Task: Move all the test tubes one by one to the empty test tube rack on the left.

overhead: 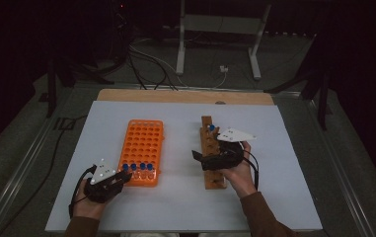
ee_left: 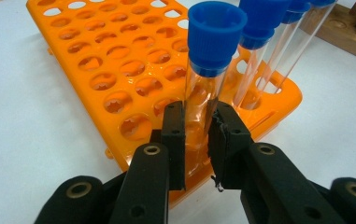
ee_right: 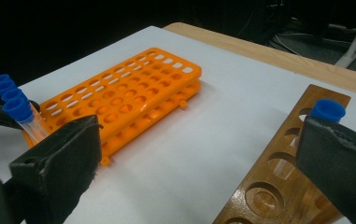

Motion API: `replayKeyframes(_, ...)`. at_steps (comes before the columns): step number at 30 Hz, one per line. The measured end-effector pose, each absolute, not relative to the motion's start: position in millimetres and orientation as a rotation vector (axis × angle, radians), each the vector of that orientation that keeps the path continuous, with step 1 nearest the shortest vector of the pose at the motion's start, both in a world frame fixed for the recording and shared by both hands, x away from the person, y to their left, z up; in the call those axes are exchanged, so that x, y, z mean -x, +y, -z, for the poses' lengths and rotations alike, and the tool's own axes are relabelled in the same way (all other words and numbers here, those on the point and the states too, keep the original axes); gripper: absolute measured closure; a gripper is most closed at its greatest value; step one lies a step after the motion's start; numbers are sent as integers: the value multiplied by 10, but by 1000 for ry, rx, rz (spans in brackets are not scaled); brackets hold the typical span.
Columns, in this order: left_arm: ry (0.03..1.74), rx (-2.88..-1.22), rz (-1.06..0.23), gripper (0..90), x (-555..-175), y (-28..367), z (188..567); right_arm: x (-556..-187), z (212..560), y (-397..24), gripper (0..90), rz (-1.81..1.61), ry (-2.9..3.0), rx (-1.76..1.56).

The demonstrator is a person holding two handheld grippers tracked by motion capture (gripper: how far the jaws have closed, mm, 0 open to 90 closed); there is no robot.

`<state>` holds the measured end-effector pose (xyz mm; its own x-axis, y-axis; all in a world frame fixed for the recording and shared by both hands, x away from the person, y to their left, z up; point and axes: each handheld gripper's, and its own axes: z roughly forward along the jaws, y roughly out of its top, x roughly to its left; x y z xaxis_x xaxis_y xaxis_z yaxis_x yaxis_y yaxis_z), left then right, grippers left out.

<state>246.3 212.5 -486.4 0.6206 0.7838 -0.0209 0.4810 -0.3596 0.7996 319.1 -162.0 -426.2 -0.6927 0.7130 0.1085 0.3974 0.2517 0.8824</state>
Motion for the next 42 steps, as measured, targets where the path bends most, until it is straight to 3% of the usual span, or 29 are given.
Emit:
replayKeyframes(6,997,-1971,-418,744,-2461,2177,4885,-3224,4262,-1650,4,-1405,2204,-1034)
replayKeyframes(14,968,-1888,-410,529,-2417,2241,4805,-3354,4289,-1718,29,-1343,2196,-1069)
replayKeyframes(21,1031,-1830,-478,160,-2412,2282,4747,-3551,4362,-1760,76,-1288,2199,-1133)
replayKeyframes(24,1047,-1827,-486,28,-2418,2289,4738,-3632,4420,-1763,149,-1263,2194,-1164)
replayKeyframes(34,1046,-1809,-487,6,-2417,2307,4727,-3757,4525,-1742,517,-1207,2143,-1187)
replayKeyframes(42,1052,-1804,-480,7,-2422,2318,4735,-3808,4577,-1732,674,-1172,2124,-1206)
